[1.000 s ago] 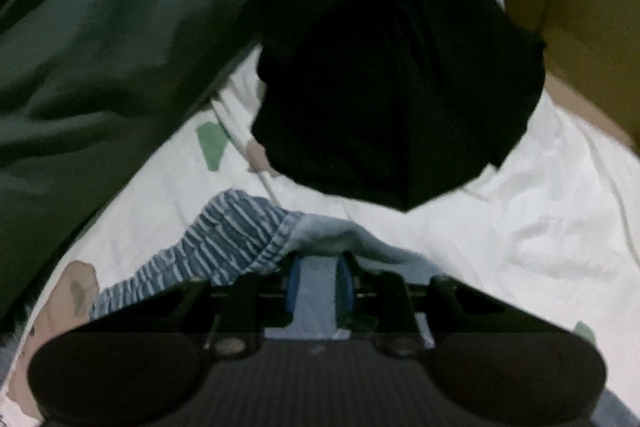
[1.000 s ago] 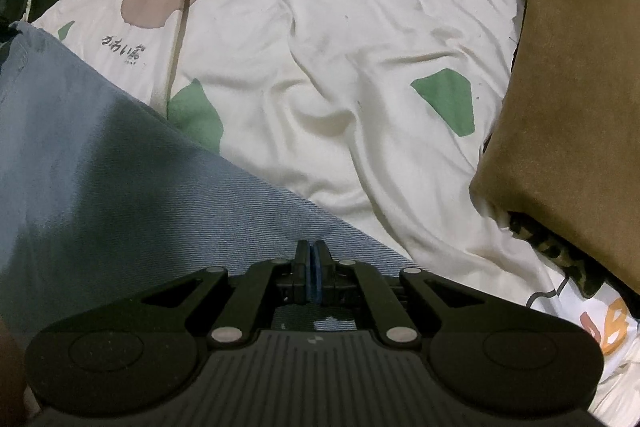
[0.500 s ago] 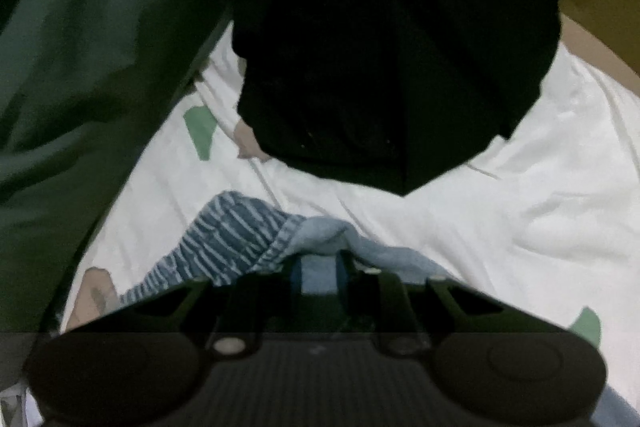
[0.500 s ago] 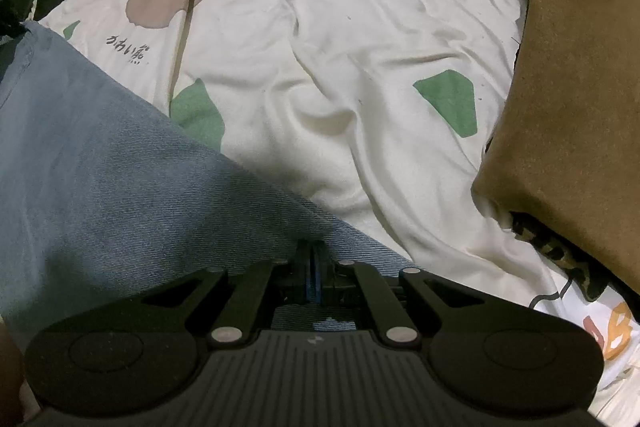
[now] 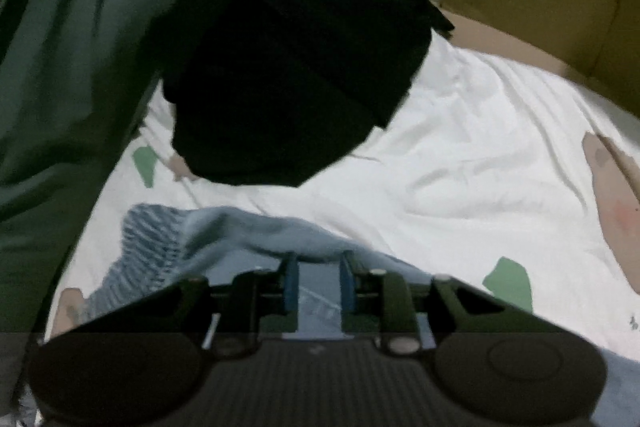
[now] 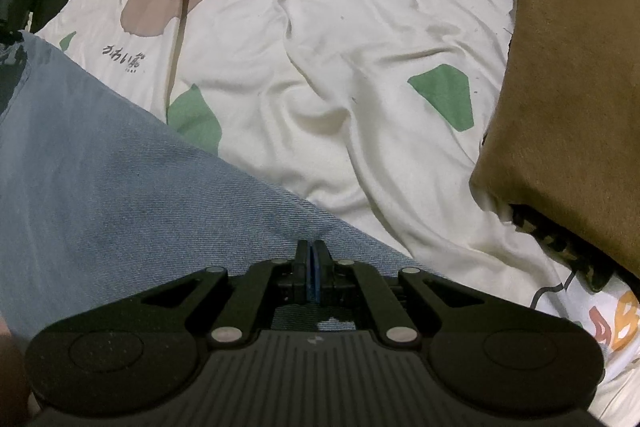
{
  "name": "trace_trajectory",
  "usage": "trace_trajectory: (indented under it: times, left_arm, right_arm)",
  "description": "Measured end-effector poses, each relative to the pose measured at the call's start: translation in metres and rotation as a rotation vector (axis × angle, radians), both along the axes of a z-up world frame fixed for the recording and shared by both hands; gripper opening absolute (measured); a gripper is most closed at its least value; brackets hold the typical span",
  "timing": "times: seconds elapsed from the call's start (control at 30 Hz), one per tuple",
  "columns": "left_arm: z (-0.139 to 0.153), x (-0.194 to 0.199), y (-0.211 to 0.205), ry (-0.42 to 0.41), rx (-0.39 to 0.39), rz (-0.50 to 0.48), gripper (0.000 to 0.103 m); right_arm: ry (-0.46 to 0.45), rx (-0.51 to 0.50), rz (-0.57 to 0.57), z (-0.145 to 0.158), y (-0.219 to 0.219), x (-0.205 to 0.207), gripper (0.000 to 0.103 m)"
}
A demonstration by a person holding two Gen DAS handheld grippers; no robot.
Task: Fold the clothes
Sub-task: 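Grasp the elastic waistband with the left gripper and lift it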
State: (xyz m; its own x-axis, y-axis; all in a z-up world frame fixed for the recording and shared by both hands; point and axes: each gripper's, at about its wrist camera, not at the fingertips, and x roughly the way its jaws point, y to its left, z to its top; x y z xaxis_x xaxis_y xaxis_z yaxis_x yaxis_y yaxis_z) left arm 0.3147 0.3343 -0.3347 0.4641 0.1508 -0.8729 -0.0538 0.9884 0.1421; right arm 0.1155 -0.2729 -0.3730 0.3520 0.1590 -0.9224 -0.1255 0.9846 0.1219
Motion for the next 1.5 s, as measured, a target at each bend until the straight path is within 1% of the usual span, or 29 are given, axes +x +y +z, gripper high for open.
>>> trace_trajectory:
  times: [0.23, 0.37, 0.4, 0.47, 0.53, 0.73, 0.83, 0.93, 1.03, 1.1, 1.17, 1.33, 1.5]
  left_arm:
    - [-0.027, 0.019, -0.011, 0.024, 0.036, 0.002, 0.024]
    - [-0.036, 0.032, -0.011, 0.044, 0.049, 0.062, 0.026]
    - [-0.039, 0.034, -0.014, 0.051, 0.063, 0.071, 0.026]
    - [-0.040, 0.038, -0.022, 0.067, 0.108, 0.059, 0.024]
    - [-0.038, 0.039, -0.027, 0.077, 0.133, 0.042, 0.024]
    - [-0.011, 0.025, -0.014, 0.043, 0.091, 0.048, 0.025]
    - [0.008, 0.008, 0.003, -0.005, 0.018, 0.078, 0.025]
    - [0.016, -0.006, 0.018, -0.010, 0.004, 0.103, 0.025]
    - [0.017, -0.020, 0.037, 0.012, 0.003, 0.132, 0.025]
    - [0.015, -0.029, 0.053, 0.032, -0.018, 0.180, 0.025]
    - [0.010, -0.037, 0.064, 0.054, -0.032, 0.205, 0.025]
    - [-0.004, -0.042, 0.074, 0.101, -0.037, 0.192, 0.025]
    - [-0.023, -0.030, 0.076, 0.153, -0.011, 0.200, 0.025]
  right_arm:
    - [-0.006, -0.001, 0.000, -0.001, 0.000, 0.000, 0.005]
    - [-0.009, 0.009, 0.000, -0.001, -0.002, -0.001, 0.005]
    - [-0.011, 0.008, 0.001, -0.001, -0.002, -0.002, 0.005]
    - [-0.014, 0.005, 0.002, -0.001, -0.001, -0.003, 0.005]
    - [-0.015, -0.002, 0.002, -0.001, 0.000, -0.003, 0.005]
    - [-0.011, -0.011, 0.004, -0.001, 0.003, -0.003, 0.005]
    - [-0.012, -0.012, 0.003, -0.001, 0.003, -0.003, 0.005]
    - [-0.016, -0.015, 0.006, 0.000, 0.002, -0.003, 0.005]
    - [-0.016, -0.022, 0.013, 0.000, 0.003, -0.003, 0.005]
    - [-0.013, -0.024, 0.015, 0.000, 0.003, -0.002, 0.005]
    - [-0.012, -0.025, 0.016, 0.000, 0.004, -0.002, 0.005]
    - [-0.010, -0.018, 0.017, 0.000, 0.002, -0.001, 0.005]
    - [-0.007, -0.009, 0.012, 0.000, 0.002, -0.001, 0.005]
